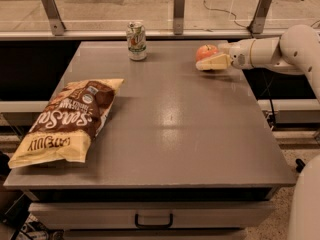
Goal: Move apple near brown chip bag
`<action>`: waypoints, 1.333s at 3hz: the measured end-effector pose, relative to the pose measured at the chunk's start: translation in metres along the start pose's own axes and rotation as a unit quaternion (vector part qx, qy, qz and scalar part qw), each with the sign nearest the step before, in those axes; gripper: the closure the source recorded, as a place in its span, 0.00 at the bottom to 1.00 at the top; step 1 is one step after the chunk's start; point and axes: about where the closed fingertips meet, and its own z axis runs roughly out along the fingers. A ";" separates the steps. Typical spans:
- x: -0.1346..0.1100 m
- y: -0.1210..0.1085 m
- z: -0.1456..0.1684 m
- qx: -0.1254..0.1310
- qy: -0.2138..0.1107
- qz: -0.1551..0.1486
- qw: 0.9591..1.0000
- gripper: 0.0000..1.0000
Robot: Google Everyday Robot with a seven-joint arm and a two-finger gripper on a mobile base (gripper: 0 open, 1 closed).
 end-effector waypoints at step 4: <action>0.004 0.007 0.018 -0.013 -0.010 0.005 1.000 1.00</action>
Offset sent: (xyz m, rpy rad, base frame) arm 0.0025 0.0048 -0.0056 0.0214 -0.0043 0.0055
